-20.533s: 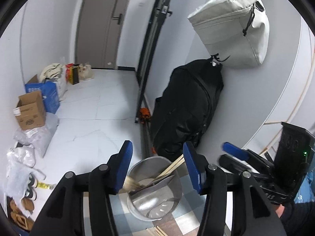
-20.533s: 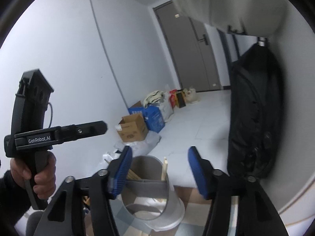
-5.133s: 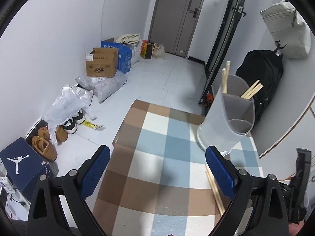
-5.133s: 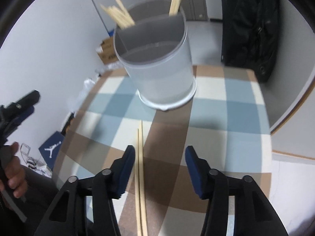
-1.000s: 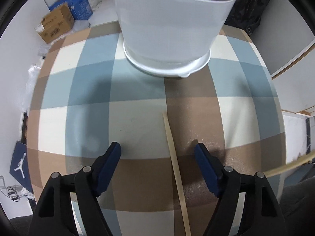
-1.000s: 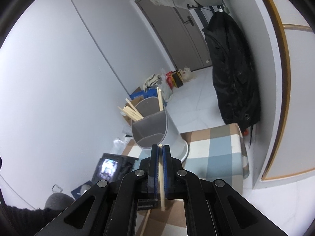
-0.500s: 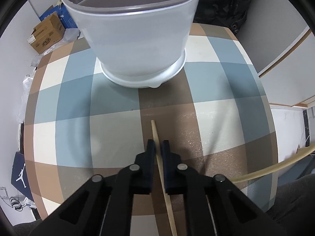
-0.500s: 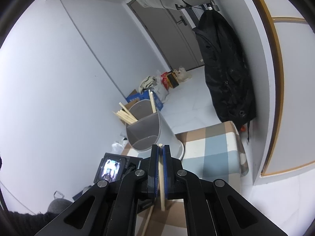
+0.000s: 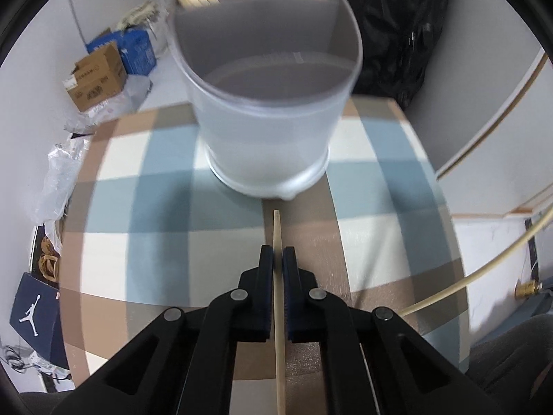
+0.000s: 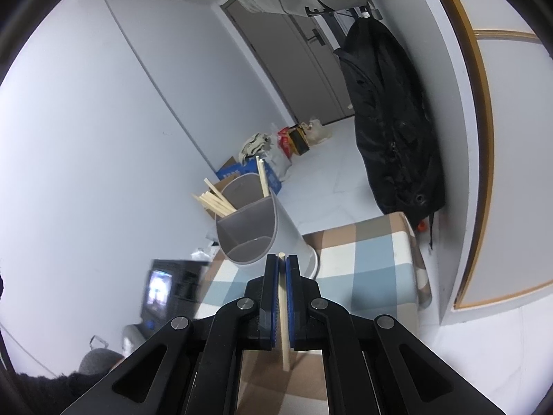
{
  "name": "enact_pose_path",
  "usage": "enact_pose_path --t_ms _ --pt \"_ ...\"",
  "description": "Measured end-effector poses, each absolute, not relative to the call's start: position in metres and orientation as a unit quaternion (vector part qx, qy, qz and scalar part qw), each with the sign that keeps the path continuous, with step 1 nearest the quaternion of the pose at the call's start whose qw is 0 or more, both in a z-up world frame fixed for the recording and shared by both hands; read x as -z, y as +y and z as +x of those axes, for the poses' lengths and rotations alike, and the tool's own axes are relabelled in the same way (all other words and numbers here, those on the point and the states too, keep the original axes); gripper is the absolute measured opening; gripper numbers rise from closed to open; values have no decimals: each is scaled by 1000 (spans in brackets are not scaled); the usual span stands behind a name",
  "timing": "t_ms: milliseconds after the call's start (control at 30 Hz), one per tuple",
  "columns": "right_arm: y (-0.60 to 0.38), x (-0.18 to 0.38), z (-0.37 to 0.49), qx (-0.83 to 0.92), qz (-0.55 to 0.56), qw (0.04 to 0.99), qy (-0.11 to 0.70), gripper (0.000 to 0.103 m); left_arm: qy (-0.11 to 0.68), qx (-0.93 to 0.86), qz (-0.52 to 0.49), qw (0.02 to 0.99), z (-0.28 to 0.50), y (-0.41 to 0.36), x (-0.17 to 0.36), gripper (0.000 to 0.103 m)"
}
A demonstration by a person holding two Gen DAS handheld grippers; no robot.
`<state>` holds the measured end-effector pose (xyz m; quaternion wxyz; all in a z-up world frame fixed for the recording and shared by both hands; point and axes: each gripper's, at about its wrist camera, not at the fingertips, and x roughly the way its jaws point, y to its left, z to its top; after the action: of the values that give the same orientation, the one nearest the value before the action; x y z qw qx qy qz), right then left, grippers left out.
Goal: Organize utensils
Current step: 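Carry both held chopsticks up over the utensil holder opening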
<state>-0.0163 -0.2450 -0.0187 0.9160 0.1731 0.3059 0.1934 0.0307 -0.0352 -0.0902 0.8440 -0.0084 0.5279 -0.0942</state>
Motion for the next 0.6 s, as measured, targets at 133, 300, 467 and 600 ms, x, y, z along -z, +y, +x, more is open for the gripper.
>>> enact_pose_path --t_ms 133,300,467,600 --pt "-243 19 -17 -193 169 918 304 3 483 93 -35 870 14 -26 64 2" --pt "-235 17 -19 -198 159 919 301 3 441 100 -49 891 2 -24 36 1" --pt "-229 19 -19 -192 161 919 303 3 415 114 -50 901 15 -5 23 1" --pt "-223 15 -19 -193 157 921 300 3 400 122 -48 907 15 0 15 1"
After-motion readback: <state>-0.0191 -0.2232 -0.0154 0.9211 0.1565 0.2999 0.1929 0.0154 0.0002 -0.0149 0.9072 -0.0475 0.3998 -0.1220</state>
